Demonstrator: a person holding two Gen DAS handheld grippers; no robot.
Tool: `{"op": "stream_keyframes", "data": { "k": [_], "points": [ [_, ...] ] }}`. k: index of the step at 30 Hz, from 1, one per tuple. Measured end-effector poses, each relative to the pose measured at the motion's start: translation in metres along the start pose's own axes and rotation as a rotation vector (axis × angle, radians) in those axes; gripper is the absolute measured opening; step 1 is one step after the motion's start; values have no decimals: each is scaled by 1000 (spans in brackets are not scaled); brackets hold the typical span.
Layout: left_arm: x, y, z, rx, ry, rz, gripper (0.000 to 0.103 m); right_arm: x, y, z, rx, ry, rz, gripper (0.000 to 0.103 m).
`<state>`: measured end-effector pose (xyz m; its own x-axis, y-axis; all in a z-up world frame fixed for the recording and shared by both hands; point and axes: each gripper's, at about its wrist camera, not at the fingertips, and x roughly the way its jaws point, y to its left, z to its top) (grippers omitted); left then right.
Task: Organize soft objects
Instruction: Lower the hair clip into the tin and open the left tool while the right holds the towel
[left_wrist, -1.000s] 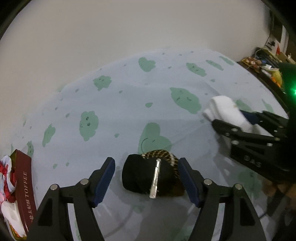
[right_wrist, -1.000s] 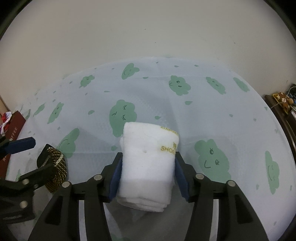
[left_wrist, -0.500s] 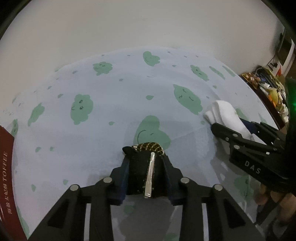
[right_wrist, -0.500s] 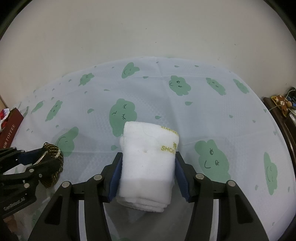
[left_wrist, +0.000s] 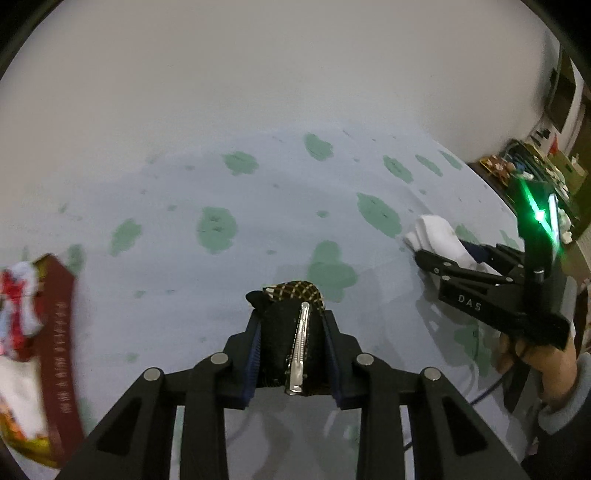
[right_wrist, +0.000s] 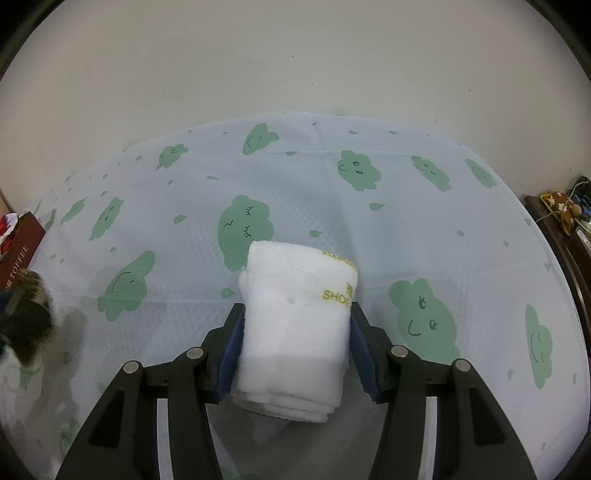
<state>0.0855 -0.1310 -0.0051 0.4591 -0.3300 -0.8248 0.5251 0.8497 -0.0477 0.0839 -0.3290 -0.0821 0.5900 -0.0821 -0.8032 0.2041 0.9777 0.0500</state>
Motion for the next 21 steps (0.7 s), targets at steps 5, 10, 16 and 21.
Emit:
{"op": "stream_keyframes", "data": {
  "k": [5,10,16,21],
  "points": [
    [-37,40,-1,-58,-36,63,30,0,0,0,0,0,0,53],
    [-69,89,-7,-146,-63,140,30,0,0,0,-2,1,-3,53],
    [-109,156,-23,-251,-98,248,30,0,1,-1,-3,1,-4,53],
    [-127,218,-31,-345,-98,297,30,0,2,-1,-11,1,-11,52]
  ]
}}
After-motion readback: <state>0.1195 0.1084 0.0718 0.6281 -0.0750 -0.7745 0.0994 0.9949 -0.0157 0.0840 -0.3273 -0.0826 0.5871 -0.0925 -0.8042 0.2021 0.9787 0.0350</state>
